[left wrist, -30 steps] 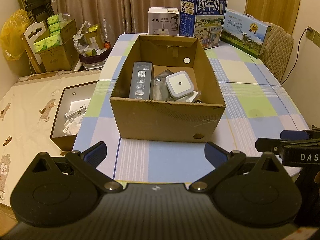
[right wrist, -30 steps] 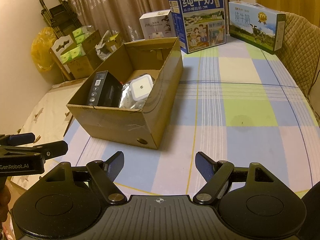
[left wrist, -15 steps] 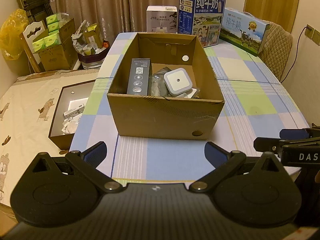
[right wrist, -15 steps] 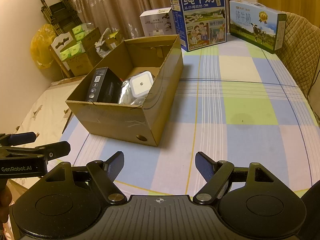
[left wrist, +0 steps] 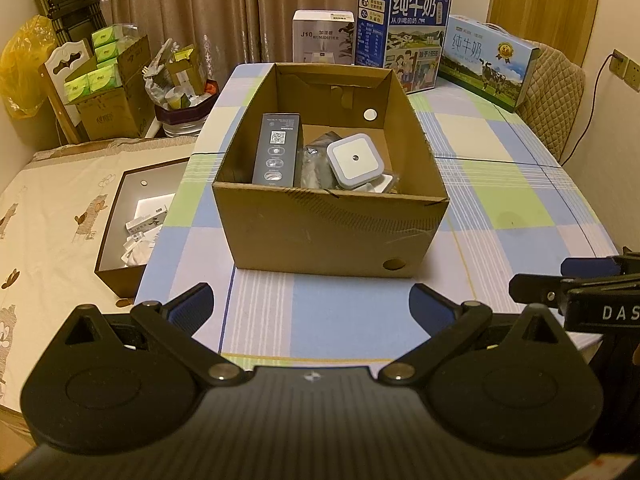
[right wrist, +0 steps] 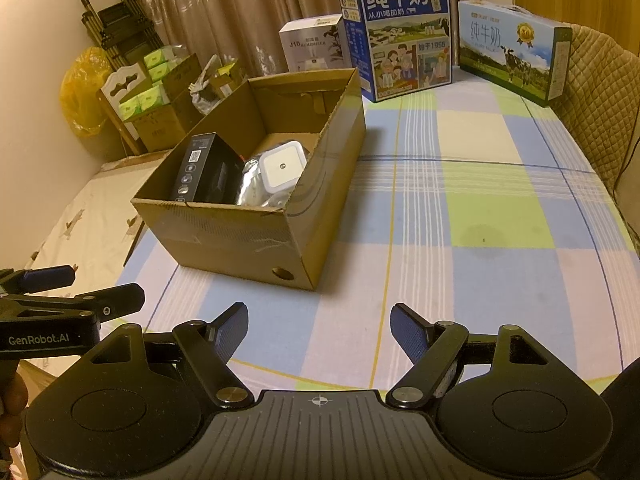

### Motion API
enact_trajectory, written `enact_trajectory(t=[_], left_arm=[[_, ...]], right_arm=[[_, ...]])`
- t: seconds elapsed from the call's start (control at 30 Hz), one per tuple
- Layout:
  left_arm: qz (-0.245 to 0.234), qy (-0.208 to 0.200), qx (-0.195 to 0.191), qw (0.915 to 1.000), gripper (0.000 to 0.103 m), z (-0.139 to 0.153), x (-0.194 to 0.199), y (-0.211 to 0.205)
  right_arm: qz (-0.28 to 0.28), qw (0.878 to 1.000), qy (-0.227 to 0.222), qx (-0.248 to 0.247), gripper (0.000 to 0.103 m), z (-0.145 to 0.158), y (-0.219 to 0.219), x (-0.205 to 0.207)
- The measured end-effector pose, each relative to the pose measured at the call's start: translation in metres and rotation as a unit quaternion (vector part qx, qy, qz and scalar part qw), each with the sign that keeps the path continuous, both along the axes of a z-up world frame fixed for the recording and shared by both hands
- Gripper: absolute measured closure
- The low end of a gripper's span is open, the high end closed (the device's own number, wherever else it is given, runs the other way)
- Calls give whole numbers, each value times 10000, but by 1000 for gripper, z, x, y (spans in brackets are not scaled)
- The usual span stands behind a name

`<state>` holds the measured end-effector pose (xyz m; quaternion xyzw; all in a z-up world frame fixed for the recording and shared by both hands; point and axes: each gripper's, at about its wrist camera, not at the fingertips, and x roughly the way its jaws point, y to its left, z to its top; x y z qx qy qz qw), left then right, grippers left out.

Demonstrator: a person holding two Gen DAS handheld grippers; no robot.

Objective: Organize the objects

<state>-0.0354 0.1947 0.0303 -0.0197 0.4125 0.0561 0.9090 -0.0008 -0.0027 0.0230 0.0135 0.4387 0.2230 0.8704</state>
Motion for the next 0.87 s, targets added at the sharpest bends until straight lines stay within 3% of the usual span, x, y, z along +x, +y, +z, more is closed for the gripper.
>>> enact_trajectory(t=[0.87], left_arm=[[-41,-62,-54,10000,1,-3,2,-5]], right_arm=[[-9,10000,15,16,27,-2,-1,-1]])
